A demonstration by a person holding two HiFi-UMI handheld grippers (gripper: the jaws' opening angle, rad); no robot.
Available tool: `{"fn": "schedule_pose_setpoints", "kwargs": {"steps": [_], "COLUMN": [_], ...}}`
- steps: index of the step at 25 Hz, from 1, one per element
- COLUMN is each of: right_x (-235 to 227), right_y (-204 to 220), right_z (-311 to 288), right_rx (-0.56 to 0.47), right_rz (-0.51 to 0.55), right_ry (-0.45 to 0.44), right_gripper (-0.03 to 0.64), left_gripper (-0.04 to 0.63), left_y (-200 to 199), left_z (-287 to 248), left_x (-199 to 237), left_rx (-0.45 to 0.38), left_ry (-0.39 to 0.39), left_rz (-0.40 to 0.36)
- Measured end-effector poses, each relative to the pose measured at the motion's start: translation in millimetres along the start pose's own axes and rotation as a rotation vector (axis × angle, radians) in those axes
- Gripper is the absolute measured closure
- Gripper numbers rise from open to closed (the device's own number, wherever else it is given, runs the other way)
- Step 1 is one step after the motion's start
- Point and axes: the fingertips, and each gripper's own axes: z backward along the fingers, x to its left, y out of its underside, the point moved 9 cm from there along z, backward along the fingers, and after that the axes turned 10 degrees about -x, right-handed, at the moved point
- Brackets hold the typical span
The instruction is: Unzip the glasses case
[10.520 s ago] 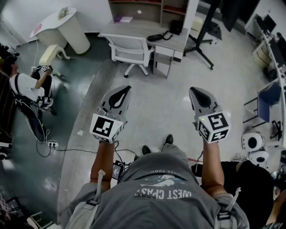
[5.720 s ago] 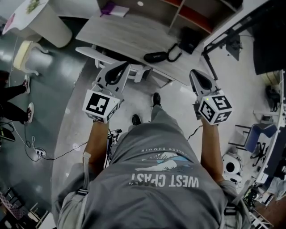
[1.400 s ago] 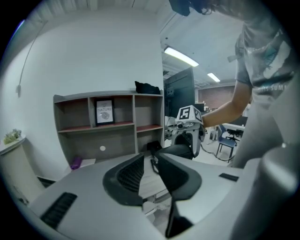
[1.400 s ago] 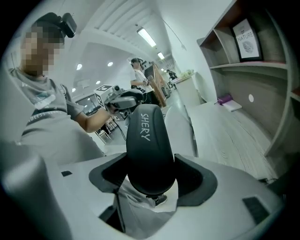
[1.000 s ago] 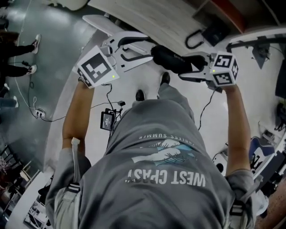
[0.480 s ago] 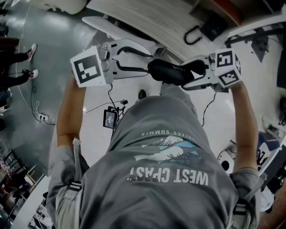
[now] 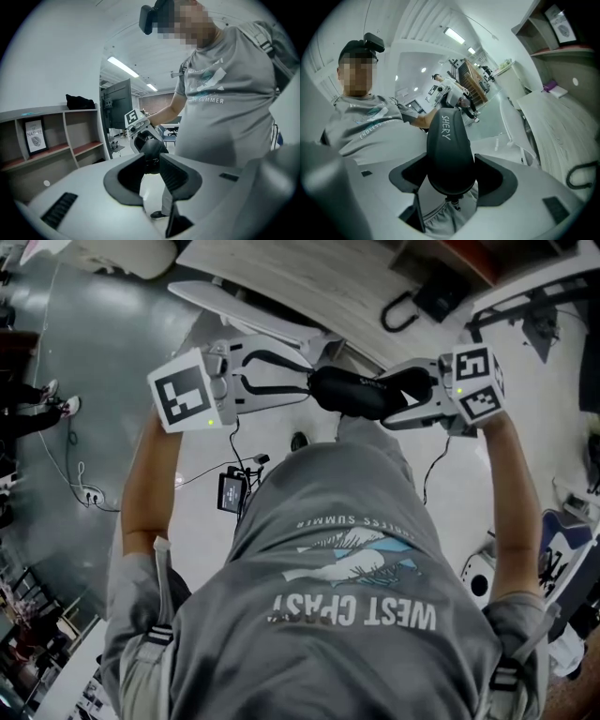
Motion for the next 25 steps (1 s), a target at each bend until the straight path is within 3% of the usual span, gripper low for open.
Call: {"fn": "schedule_pose_setpoints", "kwargs": {"steps": [3,8,12,15,19,22,25], "right_x": [-5.1,-6.2,-6.8,-9.1,-12.4,-11.3,-5.6], "right_y": [2.8,4.2,4.9,1.9,2.0,-0.1,0.1], "right_z": [1.9,3.2,4.3,8.1,7.3,7.5,4.2], "right_rx": [-0.046,-0.093,-0.117,-0.142,-0.2,-0.209,-0.178], "right_rz": [-0.018,-0.029,-0.044,-0.049,-0.081,-0.08,-0.074], "right_ry": [0.015,0.031,0.026,0.03,0.027,0.024,-0.001], "right_gripper": [0.301,0.301,0.302,0.302,0.302,0.302,0.302], "left_gripper": [0.508,0.509,0.509,0.514,0.574,0.575,0.54], "left_y": [5.8,7.8,8.2,6.8,9.8,10.3,7.6], "left_z": [2.9,5.5,7.8,10.4,19.9,27.0,33.8], "left_x": [4.5,5.8,4.9,9.4,10.9,13.0,14.8], "left_rx": [-0.029,-0.01,-0.05,-0.033,-0.028,-0.066,-0.141], "left_ry": [-0.047,-0.096,-0.14,-0.162,-0.251,-0.284,-0.245], "left_rz": [0.019,0.035,0.087,0.079,0.115,0.136,0.176]}}
